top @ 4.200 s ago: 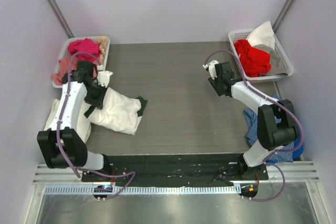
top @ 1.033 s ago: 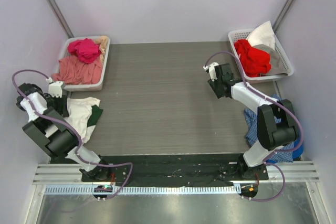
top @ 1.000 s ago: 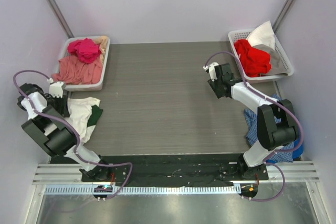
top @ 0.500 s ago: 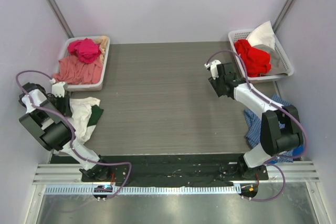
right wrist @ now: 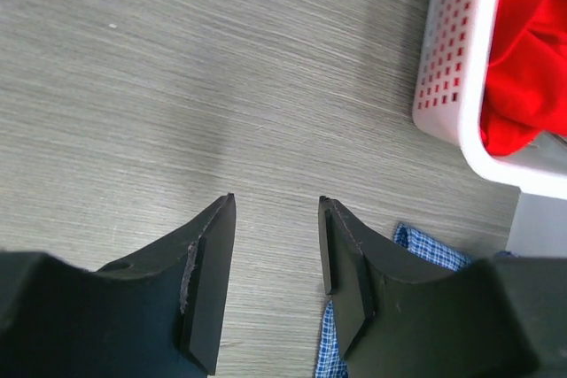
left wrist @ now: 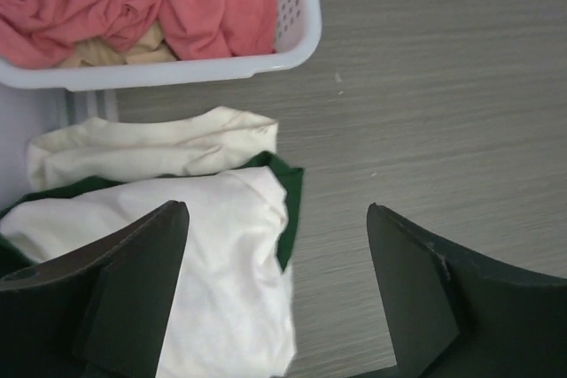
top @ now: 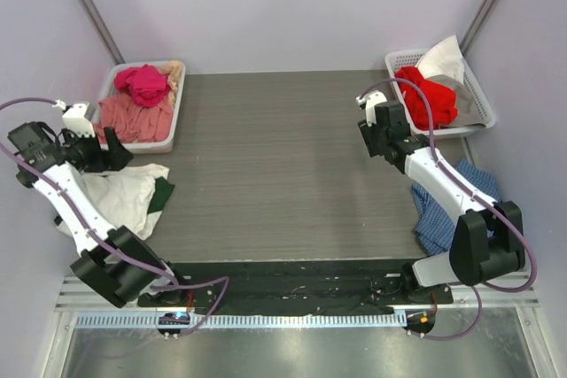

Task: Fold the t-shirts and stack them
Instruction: Put the neatly folded tshirt into the corner of the board with the left arm

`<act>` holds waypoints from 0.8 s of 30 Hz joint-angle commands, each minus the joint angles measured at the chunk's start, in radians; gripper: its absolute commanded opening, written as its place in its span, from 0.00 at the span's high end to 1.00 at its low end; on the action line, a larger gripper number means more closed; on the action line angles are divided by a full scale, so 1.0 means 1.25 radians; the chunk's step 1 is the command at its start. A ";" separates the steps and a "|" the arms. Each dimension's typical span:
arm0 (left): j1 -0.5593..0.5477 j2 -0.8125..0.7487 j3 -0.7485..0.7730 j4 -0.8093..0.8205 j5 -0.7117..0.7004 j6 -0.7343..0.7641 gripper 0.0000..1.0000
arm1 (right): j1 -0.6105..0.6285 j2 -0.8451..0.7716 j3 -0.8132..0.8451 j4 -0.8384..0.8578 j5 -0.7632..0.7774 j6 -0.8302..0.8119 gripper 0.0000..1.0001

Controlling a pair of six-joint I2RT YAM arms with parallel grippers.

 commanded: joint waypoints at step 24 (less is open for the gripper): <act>-0.320 -0.120 -0.196 0.482 -0.176 -0.494 0.00 | 0.003 -0.143 -0.033 0.157 0.253 0.109 0.41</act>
